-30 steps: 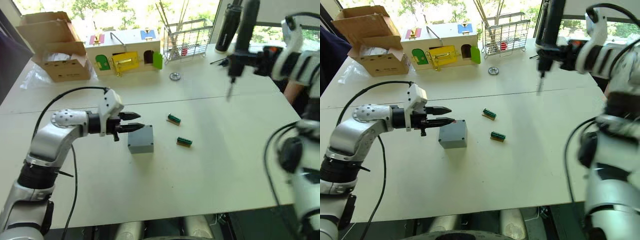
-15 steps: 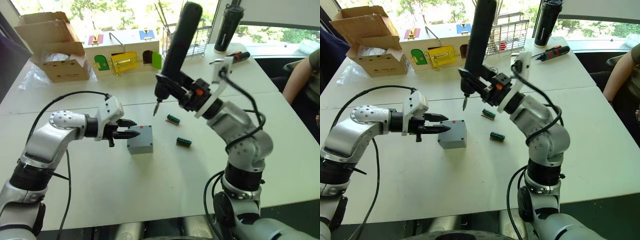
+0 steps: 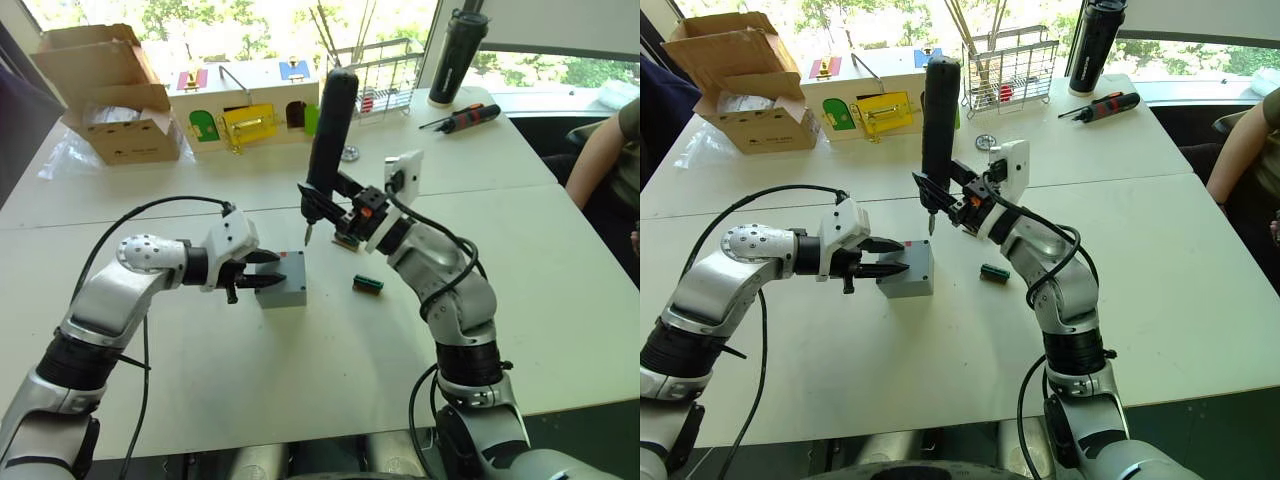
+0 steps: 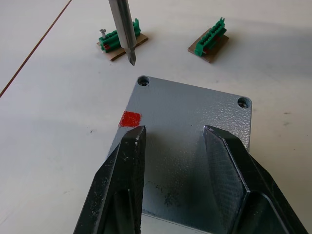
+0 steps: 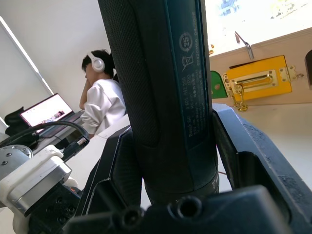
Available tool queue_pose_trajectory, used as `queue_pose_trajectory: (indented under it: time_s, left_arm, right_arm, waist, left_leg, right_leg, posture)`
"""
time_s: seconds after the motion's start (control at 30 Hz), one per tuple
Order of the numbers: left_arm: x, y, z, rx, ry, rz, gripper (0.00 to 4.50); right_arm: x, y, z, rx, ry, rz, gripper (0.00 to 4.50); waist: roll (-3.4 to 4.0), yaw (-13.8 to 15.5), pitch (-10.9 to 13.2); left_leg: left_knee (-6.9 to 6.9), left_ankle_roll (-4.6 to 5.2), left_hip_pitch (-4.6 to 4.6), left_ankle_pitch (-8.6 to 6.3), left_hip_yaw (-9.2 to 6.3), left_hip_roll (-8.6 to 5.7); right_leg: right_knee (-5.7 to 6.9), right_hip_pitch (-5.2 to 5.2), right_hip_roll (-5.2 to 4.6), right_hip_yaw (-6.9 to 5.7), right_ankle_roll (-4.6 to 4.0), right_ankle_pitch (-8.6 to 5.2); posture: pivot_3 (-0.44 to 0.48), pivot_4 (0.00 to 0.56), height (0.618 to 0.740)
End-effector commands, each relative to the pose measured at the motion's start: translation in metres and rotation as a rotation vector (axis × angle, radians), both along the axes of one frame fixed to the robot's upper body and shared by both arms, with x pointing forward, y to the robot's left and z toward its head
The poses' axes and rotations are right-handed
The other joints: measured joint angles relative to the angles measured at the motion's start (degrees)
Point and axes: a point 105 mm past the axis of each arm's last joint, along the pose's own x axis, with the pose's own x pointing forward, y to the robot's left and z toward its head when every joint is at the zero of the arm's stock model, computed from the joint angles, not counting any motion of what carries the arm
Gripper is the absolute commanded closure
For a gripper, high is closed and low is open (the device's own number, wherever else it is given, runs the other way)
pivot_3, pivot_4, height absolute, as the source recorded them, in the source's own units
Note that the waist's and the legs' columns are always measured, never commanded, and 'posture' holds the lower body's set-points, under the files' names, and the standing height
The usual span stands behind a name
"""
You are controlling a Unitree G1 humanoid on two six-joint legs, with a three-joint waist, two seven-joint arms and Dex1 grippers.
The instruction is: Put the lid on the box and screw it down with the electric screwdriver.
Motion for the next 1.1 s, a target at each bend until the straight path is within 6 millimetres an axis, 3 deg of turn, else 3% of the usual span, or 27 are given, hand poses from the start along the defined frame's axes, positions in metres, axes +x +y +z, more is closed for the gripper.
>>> queue_pose_trajectory:
  time_s: [0.03, 0.7, 0.87, 1.1]
  left_arm:
    - [0.001, 0.004, -0.007, 0.014, 0.017, 0.025, 2.63]
    - [0.001, 0.000, -0.007, -0.002, 0.024, 0.021, 2.63]
    - [0.000, -0.001, -0.007, -0.005, 0.023, 0.020, 2.63]
    - [-0.001, 0.000, -0.011, -0.002, 0.032, 0.027, 2.63]
  right_arm:
    - [-0.009, 0.003, 0.022, 0.044, -0.085, 0.023, 2.66]
    - [-0.016, 0.012, 0.009, 0.036, -0.040, 0.052, 2.66]
    - [-0.016, 0.015, -0.001, -0.015, -0.050, 0.054, 2.66]
    - [-0.022, 0.033, -0.020, -0.056, -0.009, 0.126, 2.66]
  waist:
    - [0.00, 0.0, 0.0]
    - [0.00, 0.0, 0.0]
    - [0.00, 0.0, 0.0]
    - [-0.01, 0.0, 0.0]
  left_leg:
    - [0.00, 0.00, 0.00, 0.00, 0.00, 0.00]
    - [0.01, 0.00, 0.03, 0.00, -0.01, 0.00]
    - [0.01, 0.00, 0.04, 0.00, -0.01, 0.00]
    - [-0.08, 0.01, 0.31, 0.00, 0.01, 0.01]
  right_leg:
    - [0.00, 0.00, 0.00, 0.00, 0.00, 0.00]
    - [0.00, 0.04, 0.00, 0.00, 0.00, 0.00]
    - [0.00, 0.04, 0.00, 0.00, 0.00, 0.00]
    - [-0.01, 0.24, 0.00, 0.00, 0.00, 0.00]
  posture:
    - [0.000, 0.150, 0.740]
    - [0.000, 0.150, 0.740]
    - [0.000, 0.150, 0.740]
    - [0.000, 0.150, 0.740]
